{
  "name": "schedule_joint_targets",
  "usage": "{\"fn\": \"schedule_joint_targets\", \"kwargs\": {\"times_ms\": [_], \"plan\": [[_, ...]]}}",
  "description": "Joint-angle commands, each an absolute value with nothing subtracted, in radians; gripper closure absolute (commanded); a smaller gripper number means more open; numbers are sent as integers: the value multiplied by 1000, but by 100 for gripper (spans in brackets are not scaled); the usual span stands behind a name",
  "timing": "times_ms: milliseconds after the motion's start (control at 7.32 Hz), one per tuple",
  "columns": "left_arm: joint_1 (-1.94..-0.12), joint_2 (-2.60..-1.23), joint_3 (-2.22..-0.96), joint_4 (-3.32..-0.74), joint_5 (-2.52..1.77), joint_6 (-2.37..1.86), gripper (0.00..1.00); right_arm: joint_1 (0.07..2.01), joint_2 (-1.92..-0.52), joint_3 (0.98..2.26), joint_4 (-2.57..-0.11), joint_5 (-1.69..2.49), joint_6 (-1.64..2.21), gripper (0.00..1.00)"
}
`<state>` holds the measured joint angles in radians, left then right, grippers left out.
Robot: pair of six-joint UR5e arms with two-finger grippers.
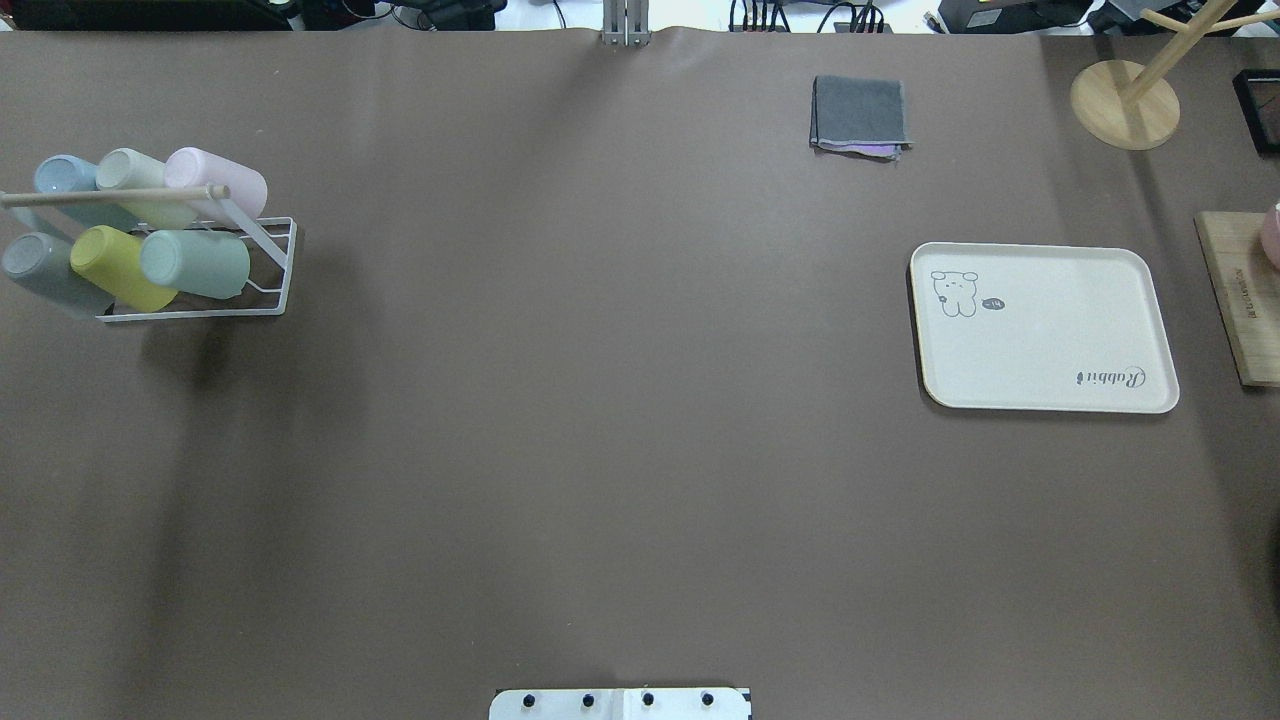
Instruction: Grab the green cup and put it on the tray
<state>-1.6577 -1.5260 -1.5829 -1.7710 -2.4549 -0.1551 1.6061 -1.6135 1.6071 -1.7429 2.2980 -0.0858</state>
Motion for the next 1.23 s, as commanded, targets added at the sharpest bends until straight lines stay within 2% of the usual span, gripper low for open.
{"fn": "schedule_joint_targets", "kwargs": {"times_ms": [0, 547, 1094], "plan": [[-1657, -1529, -1589, -1767, -2451, -156, 2, 1606, -1614, 1608, -1732, 2299, -92, 0], [-1655, -1536, -1600, -1766, -2441, -166, 2, 1597, -1614, 1606, -1710, 2306, -84, 0], [-1657, -1532, -1620, -1769, -2441, -156, 2, 1481, -1556, 1644, -1712, 2348, 68, 1]]}}
